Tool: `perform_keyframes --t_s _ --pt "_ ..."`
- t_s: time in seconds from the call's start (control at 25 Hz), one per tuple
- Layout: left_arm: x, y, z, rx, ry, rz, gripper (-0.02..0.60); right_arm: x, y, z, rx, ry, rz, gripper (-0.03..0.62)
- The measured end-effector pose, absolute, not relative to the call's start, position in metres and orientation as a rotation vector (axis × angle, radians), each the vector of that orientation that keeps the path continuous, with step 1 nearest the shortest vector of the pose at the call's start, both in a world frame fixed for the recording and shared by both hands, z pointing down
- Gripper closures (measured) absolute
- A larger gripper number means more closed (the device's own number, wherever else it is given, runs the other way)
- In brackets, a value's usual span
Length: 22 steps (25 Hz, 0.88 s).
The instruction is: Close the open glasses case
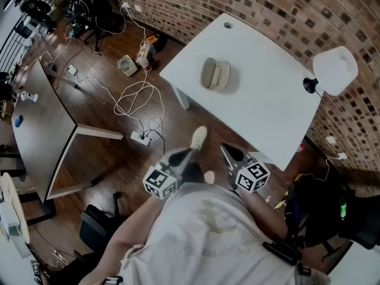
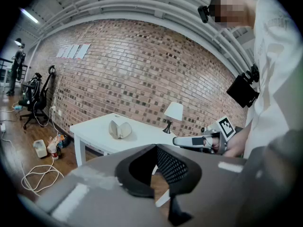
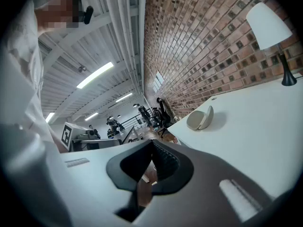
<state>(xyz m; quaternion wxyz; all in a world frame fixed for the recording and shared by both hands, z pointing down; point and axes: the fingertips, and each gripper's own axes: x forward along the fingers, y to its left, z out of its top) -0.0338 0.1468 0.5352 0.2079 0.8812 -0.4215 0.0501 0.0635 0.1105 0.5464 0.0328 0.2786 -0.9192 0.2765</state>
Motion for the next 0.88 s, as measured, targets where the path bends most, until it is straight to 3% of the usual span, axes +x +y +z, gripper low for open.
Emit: perform_keyframes --t_s 0.88 --pt "-0.046 -0.043 0.514 2.552 -1.066 0.120 0.577 0.056 -0.051 0.531 1.015 -2.805 0.771 0.586"
